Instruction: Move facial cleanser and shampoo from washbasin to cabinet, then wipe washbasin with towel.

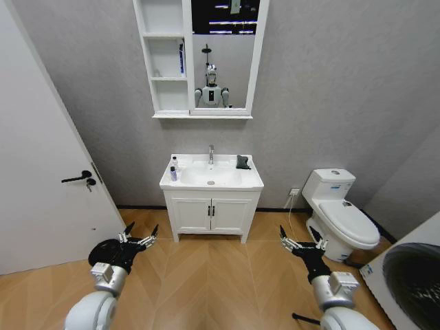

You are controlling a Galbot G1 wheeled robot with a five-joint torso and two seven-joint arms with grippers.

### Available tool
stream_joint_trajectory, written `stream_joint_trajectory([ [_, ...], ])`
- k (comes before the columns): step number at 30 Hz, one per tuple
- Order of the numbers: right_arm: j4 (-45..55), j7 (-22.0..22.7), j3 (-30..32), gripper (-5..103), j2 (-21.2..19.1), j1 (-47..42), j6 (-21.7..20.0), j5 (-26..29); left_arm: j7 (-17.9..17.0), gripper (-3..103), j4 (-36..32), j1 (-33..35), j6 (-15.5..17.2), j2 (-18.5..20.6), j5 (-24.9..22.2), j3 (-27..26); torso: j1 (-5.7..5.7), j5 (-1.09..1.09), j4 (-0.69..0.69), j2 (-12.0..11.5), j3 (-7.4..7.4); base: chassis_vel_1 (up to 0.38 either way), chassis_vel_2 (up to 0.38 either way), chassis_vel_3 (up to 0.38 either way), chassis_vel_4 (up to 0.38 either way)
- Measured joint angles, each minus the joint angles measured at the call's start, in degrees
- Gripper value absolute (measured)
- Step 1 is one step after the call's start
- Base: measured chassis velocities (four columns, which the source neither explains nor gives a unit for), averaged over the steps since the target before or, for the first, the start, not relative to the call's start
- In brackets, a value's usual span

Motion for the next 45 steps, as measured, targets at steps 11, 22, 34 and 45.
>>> stream_joint_trajectory([
  [11, 0.1, -0.1, -0.1, 100, -0.1, -0.1, 0.4, 0.0, -0.1, 100, -0.1, 0.1, 0.0, -0.3, 0.2, 0.3, 0.00, 0.01, 0.04, 0.0, 0.00, -0.277, 0.278, 0.273, -0.274],
  [22, -0.5, -0.2, -0.2, 100, -0.1, 0.3, 0.6, 0.0, -0.4, 100, 0.9, -0.1, -0.5, -0.9, 0.9, 0.7, 0.00, -0.06, 0.00, 0.0, -0.01, -0.365, 0.359, 0.360, -0.363],
  [34, -1.6, -0.6, -0.5, 100, 0.1, 1.2, 1.4, -0.8, -3.6, 100, 3.3, -1.2, -2.0, -2.7, 2.5, 2.9, 0.06, -0.03, 0.00, 0.0, 0.01, -0.256, 0.254, 0.225, -0.206],
  [45, -1.7, -0.1, -0.2, 100, 0.2, 2.0, 1.4, -0.8, -5.7, 100, 9.7, -3.7, -5.9, -3.7, 5.4, 4.0, -0.08, 0.02, 0.04, 0.0, -0.03, 0.034, -0.020, -0.025, 0.028],
])
